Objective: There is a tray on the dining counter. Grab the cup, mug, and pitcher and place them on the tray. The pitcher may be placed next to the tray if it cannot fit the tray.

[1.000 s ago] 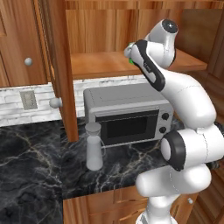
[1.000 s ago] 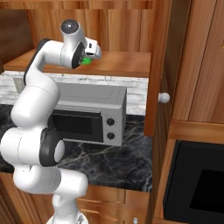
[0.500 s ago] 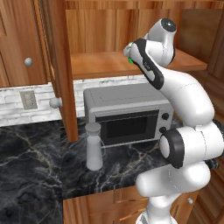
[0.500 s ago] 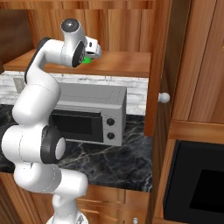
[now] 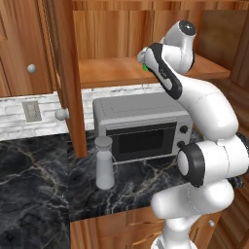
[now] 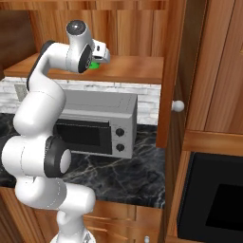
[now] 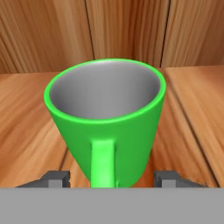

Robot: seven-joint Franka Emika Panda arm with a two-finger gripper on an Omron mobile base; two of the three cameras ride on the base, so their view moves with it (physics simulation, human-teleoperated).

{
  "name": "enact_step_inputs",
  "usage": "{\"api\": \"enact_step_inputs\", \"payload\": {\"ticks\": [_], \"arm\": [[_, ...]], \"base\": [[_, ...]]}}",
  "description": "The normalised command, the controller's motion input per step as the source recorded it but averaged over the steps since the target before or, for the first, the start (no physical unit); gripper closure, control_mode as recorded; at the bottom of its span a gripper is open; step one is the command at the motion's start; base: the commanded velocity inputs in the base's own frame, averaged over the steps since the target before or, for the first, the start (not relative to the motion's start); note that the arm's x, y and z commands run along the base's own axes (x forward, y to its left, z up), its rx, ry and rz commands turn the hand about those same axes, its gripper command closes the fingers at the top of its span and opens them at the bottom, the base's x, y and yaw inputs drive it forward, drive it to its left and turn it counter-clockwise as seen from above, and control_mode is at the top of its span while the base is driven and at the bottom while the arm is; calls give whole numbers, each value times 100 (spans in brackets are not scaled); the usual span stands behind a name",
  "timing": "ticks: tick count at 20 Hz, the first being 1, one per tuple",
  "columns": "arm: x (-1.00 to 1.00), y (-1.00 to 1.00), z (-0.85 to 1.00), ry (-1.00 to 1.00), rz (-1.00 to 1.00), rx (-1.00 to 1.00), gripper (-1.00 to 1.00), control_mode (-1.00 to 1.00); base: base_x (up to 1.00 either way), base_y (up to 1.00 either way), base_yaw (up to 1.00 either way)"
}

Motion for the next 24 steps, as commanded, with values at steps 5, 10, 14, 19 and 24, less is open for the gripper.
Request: {"api": "enact_step_inputs", "payload": {"ticks": [5,10,14,19,24], "arm": [[0,0,0,0,0,0,100,-100],[0,0,0,0,0,0,100,-100],[-2,0,0,0,0,0,100,-100],[-39,0,0,0,0,0,100,-100],[-67,0,0,-4,0,0,100,-100]], "base": [[0,0,0],[0,0,0],[0,0,0],[0,0,0],[0,0,0]]}}
